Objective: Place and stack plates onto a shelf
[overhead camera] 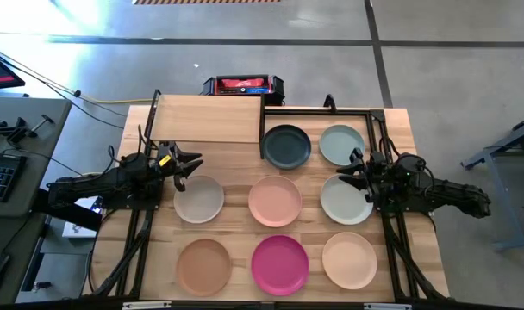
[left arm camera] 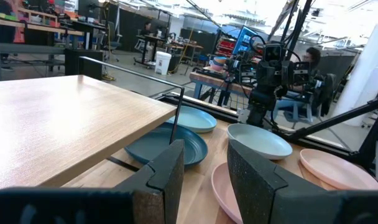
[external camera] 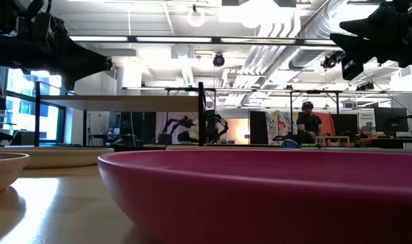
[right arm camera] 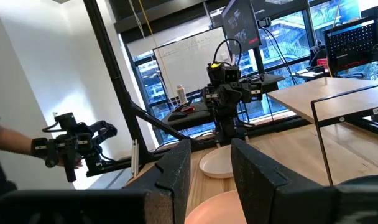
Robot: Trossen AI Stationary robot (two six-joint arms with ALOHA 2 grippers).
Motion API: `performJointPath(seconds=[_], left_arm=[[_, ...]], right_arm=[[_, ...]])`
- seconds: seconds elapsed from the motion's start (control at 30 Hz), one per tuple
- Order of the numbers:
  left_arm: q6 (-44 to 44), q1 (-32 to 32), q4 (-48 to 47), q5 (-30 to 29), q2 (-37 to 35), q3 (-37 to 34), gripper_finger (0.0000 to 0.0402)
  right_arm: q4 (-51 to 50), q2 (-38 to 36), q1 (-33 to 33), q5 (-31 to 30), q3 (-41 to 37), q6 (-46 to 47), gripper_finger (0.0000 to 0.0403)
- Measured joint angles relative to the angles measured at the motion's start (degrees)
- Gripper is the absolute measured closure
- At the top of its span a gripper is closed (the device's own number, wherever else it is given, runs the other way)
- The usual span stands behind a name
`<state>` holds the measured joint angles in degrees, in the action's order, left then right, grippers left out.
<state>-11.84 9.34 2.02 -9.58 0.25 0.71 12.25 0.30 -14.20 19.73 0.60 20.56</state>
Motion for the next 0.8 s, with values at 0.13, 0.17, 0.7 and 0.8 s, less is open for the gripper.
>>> performJointPath(seconds=[0.13,0.17,0.7,0.8], left_arm=[[-0.01,-0.01,0.13,0.01,0.0,0.0,0.0289],[-0.01,0.0,0.11,0.0,0.0,0.0,0.0289],[-0.09,0.0,2.2,0.0,0.0,0.02,0.0289],[-0.09,0.0,2.19,0.0,0.0,0.02,0.0289]], right_arm=[[0.0,0.01,0.0,0.0,-0.02,-0.01,0.03],[0.01,0.01,0.0,-0.01,-0.01,-0.02,0.03],[0.0,0.0,0.0,-0.02,-0.01,-0.1,0.03],[0.01,0.0,0.0,-0.02,0.0,-0.26,0.03]])
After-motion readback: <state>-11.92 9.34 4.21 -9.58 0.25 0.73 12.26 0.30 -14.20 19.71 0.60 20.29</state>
